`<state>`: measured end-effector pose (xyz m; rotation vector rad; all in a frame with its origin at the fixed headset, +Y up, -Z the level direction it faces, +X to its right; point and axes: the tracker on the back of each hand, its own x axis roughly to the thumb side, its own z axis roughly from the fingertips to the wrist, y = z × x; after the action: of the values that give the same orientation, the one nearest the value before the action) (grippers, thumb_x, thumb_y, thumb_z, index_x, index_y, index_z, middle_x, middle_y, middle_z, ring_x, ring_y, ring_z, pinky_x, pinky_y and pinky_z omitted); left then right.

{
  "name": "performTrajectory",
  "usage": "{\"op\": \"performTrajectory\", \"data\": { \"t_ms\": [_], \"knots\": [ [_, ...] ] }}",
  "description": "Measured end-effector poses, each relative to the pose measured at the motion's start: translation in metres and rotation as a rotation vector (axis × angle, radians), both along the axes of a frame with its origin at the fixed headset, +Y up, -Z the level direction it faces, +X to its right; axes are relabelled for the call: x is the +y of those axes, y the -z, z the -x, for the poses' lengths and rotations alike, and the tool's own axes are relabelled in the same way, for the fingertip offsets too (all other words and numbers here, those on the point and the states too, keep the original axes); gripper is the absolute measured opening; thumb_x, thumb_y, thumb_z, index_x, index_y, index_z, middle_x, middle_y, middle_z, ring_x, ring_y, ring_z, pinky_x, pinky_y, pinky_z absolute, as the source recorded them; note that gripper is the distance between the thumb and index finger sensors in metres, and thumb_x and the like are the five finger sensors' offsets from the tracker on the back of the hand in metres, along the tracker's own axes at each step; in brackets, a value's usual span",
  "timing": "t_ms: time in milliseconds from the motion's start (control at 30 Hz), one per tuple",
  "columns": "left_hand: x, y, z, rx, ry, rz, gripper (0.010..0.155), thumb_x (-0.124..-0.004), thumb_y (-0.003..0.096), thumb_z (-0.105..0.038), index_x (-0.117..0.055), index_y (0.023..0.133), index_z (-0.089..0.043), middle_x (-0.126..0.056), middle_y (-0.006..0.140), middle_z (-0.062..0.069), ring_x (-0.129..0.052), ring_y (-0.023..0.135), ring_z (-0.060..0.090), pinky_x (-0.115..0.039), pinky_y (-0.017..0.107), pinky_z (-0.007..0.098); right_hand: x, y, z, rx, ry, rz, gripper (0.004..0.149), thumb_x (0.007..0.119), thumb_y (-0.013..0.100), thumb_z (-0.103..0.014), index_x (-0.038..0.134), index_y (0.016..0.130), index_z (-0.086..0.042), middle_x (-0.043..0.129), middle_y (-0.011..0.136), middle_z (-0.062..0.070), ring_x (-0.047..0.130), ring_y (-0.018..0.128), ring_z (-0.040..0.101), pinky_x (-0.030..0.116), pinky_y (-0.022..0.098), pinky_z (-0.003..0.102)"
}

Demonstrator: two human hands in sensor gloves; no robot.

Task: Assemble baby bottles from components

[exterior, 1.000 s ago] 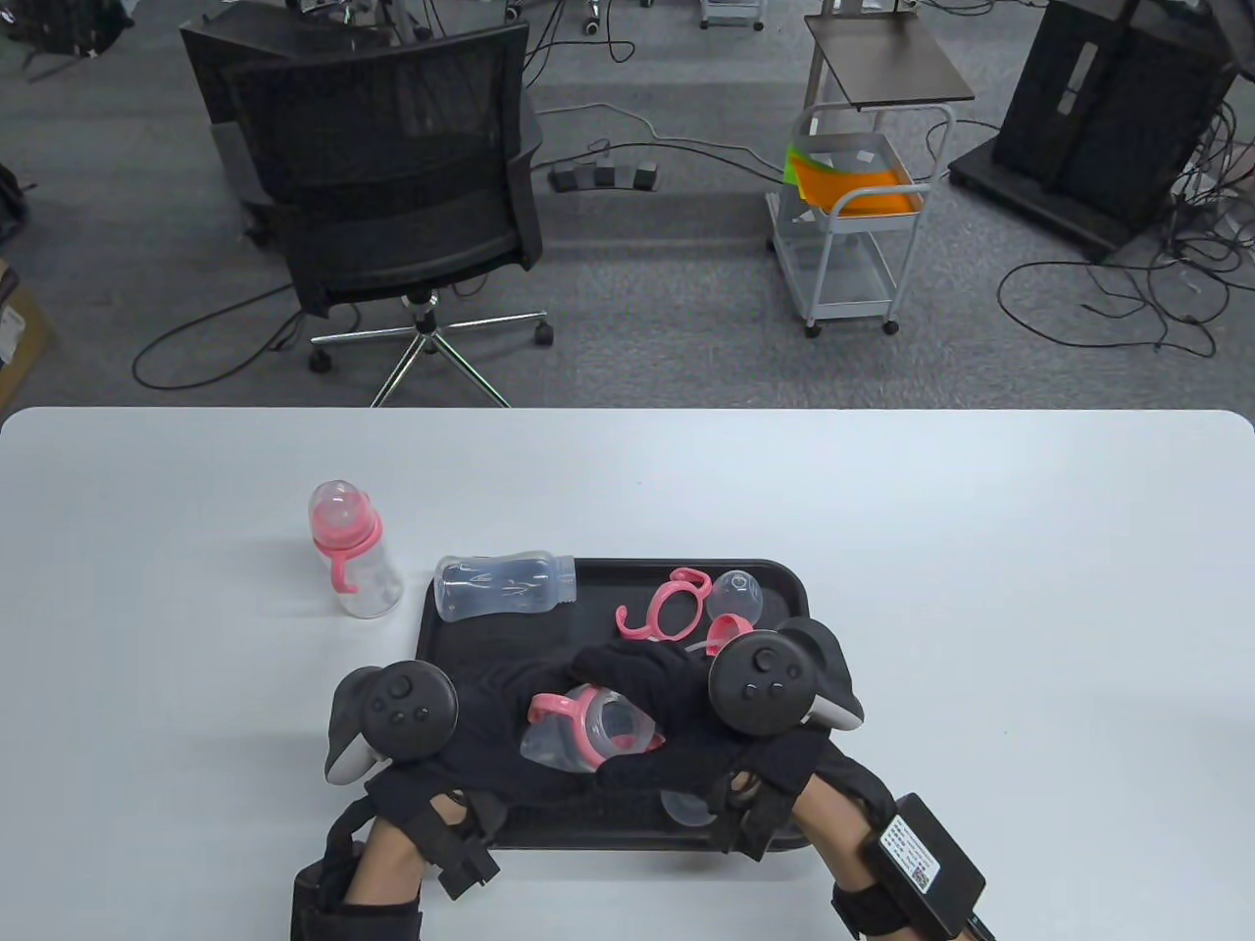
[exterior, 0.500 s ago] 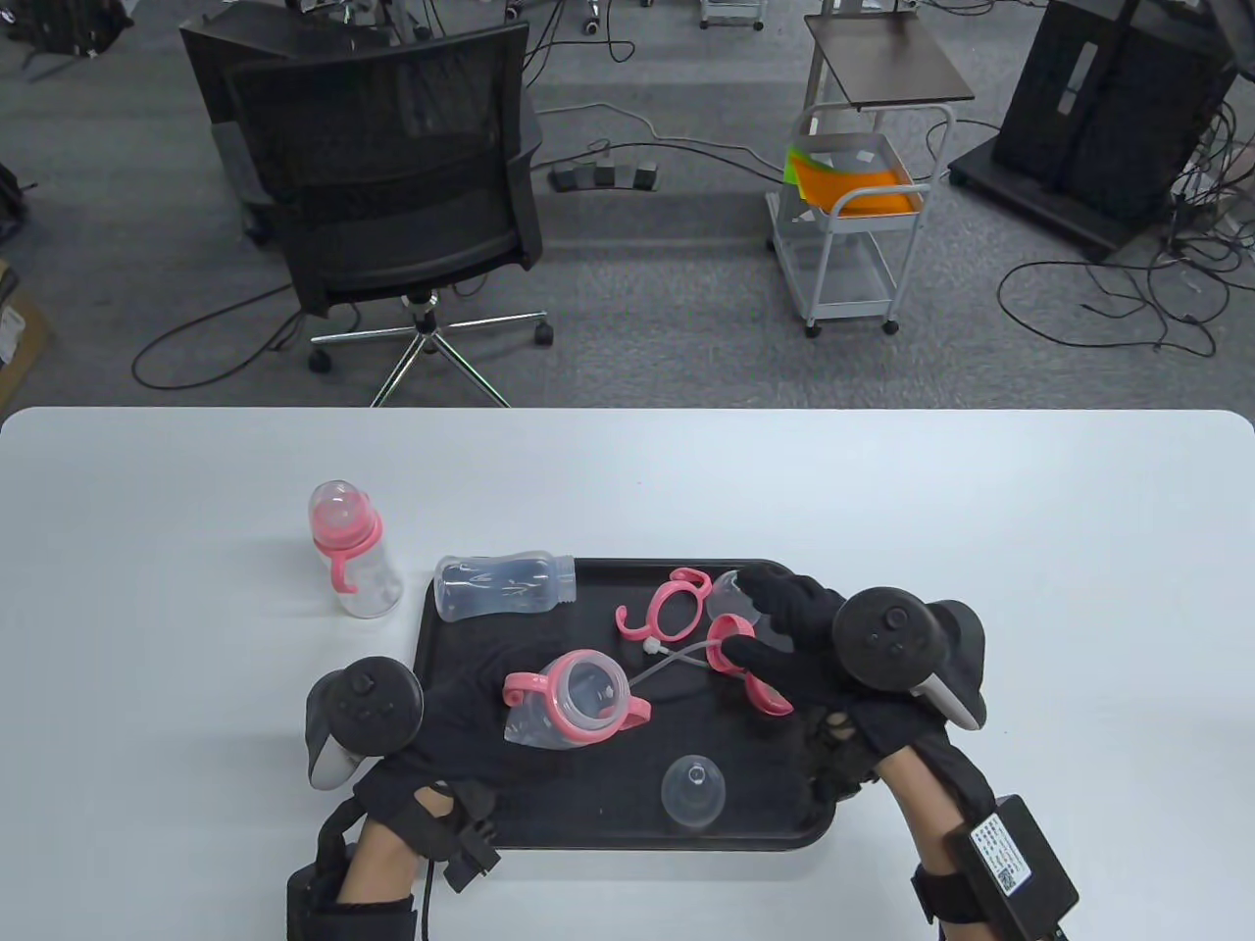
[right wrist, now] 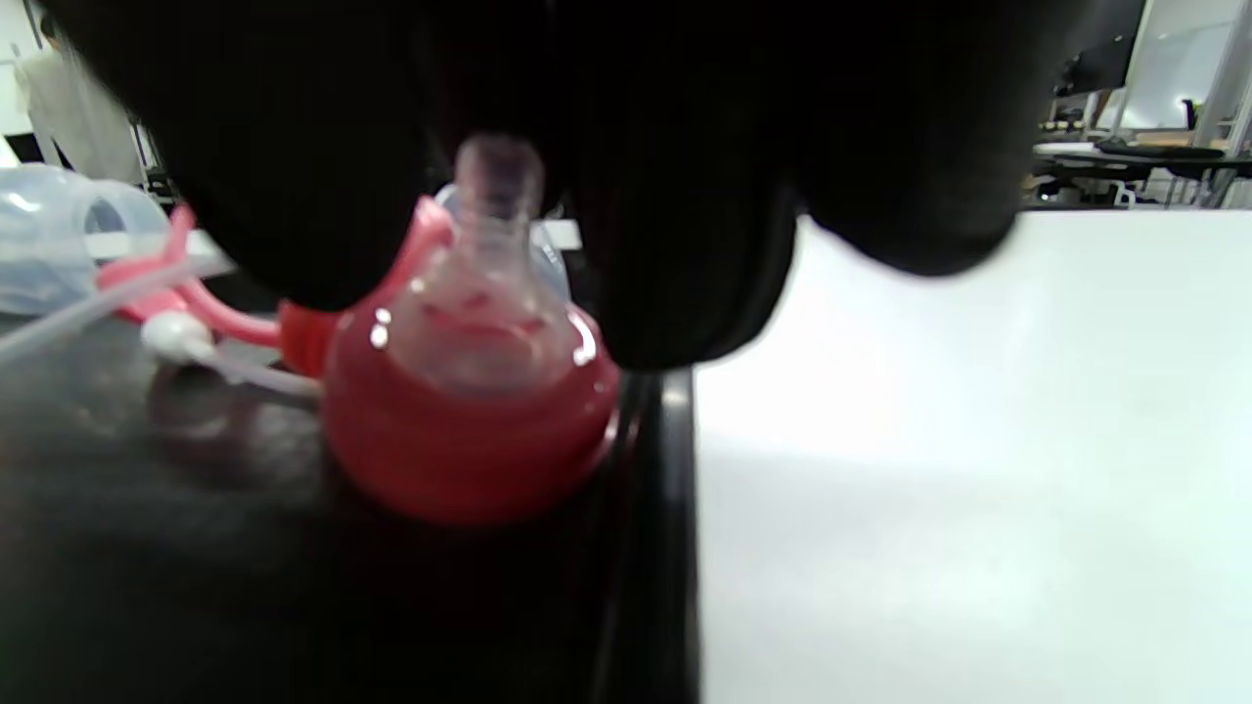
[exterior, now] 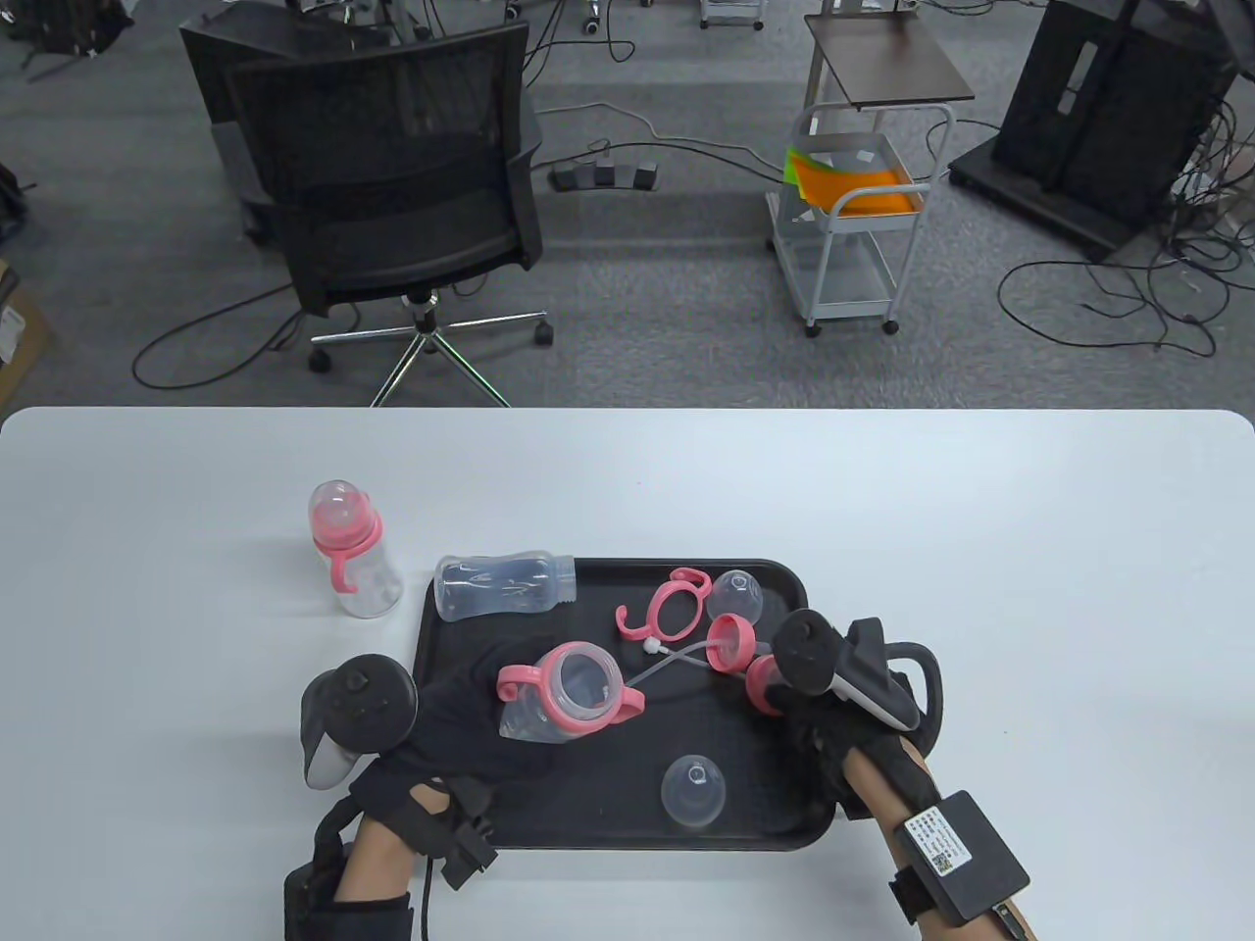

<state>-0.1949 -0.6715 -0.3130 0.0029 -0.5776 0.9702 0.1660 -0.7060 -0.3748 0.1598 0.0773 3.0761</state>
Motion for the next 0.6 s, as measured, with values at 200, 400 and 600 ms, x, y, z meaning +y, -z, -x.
{"op": "performTrajectory", "data": {
  "t_ms": [200,400,600],
  "knots": [
    [0.0,0.0,0.0,-0.001,0.004,0.004,0.099,-0.112,0.0299,-0.059,-0.06,0.109,-0.029,-0.07,0.107,0.0,-0.078,0.1,0.037,-0.046,0.074,0.075,-0.001,-0.001,0.0,0.013,0.014,-0.001,0.051,0.097,0.035,-0.031,0.09,0.082,-0.014,0.101,0.069,0.011,0.109,0.038,0.018,0.096,0.024,0.035],
    [-0.001,0.001,0.0,-0.005,0.01,0.007,0.099,-0.112,0.0301,-0.059,-0.06,0.109,-0.029,-0.07,0.107,0.0,-0.078,0.1,0.036,-0.046,0.074,0.075,0.012,-0.009,0.001,0.067,0.011,0.03,0.049,0.097,0.034,-0.029,0.092,0.08,-0.014,0.102,0.067,0.011,0.109,0.037,0.017,0.096,0.023,0.034],
    [-0.001,0.001,0.0,-0.008,0.02,0.007,0.099,-0.112,0.0301,-0.059,-0.06,0.109,-0.028,-0.07,0.107,0.0,-0.078,0.1,0.037,-0.046,0.074,0.075,0.033,-0.024,0.003,0.137,0.031,0.056,0.048,0.096,0.035,-0.03,0.092,0.08,-0.013,0.102,0.065,0.011,0.11,0.035,0.017,0.096,0.022,0.034]
  ]
}}
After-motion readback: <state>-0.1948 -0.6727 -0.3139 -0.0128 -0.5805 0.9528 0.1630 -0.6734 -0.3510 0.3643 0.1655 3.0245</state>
